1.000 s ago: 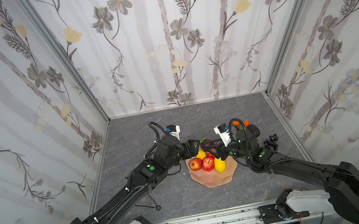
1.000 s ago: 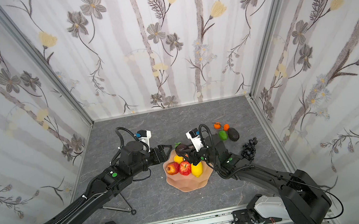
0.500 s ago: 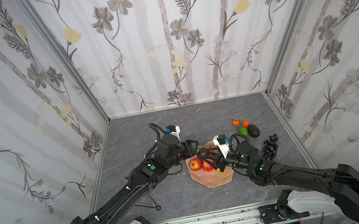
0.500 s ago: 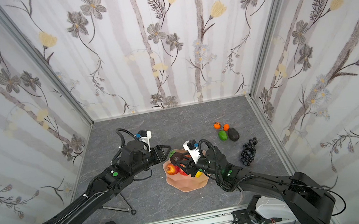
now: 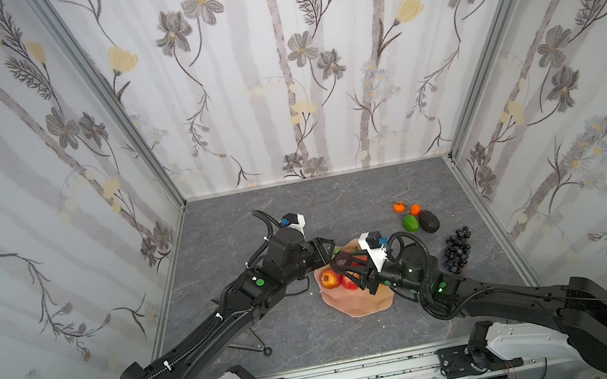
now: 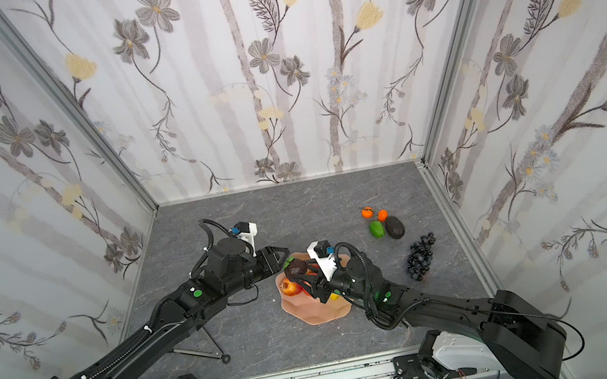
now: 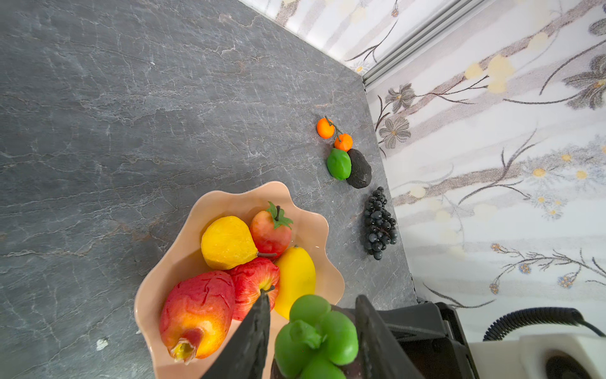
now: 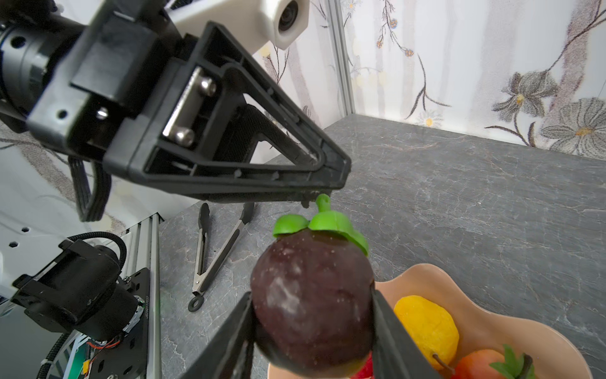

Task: Place and organize the fake fruits in the fruit bowl
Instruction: 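Close the left gripper on the mangosteen held by the right gripper, then open and withdraw the right gripper while the left gripper holds the mangosteen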

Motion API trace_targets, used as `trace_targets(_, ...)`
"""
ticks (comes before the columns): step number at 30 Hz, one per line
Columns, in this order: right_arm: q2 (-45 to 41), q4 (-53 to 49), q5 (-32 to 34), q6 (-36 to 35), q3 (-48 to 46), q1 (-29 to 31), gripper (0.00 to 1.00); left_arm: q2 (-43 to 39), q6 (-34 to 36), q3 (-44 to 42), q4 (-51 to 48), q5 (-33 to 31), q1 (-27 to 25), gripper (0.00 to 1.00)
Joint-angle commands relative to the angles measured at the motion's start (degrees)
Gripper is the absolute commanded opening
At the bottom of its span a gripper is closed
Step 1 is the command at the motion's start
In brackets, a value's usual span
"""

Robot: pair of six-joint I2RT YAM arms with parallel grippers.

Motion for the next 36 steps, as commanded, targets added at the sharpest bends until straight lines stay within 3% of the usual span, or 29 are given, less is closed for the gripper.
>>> trace_targets(1, -0.1, 3.2, 0.9, -0.8, 0.2, 0.3, 0.46, 0.1, 0.1, 0.4, 1.3, 0.5, 0.1, 0.41)
trace_targets(14, 0.7, 4.7, 1.3, -0.4, 0.8, 1.1, 0.45, -0.3, -0.6, -0.7, 1.6, 1.8, 0.1, 0.34)
trace_targets(28, 1.5, 3.2, 3.7, -0.6, 1.7, 1.6, 0.46, -0.5, 0.7, 0.0, 0.8, 1.9, 0.1, 0.13)
trace_targets(32, 1.0, 2.1, 4.1, -0.7, 2.0, 1.6, 0.51, -1.0, 1.6, 0.4, 0.4, 1.3, 0.2, 0.10)
trace_targets(36, -1.1, -2.9, 6.7, -1.4, 2.9, 1.6, 0.67, -1.3, 3.1, 0.8, -0.6, 0.5, 0.2, 0.08)
